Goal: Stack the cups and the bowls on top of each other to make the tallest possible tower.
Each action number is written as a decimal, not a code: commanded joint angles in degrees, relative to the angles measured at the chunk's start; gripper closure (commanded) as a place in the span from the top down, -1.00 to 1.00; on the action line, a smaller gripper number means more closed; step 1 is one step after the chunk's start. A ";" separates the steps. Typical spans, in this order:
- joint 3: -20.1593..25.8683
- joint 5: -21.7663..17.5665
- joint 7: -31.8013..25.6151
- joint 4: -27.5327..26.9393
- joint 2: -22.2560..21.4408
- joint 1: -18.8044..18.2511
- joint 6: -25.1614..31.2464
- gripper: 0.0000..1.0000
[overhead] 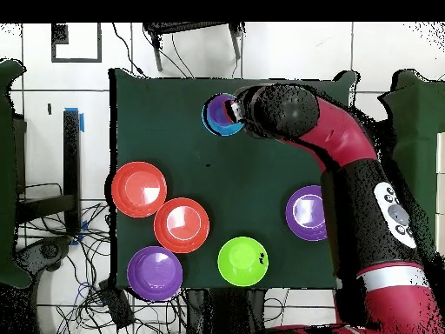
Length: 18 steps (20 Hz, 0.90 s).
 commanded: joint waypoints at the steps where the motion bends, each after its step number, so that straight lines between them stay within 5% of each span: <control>1: 1.71 -0.27 8.41 4.16 2.00 1.10 -3.95 -1.00; 18: 1.72 -0.04 8.52 4.90 1.82 1.03 -4.62 -1.00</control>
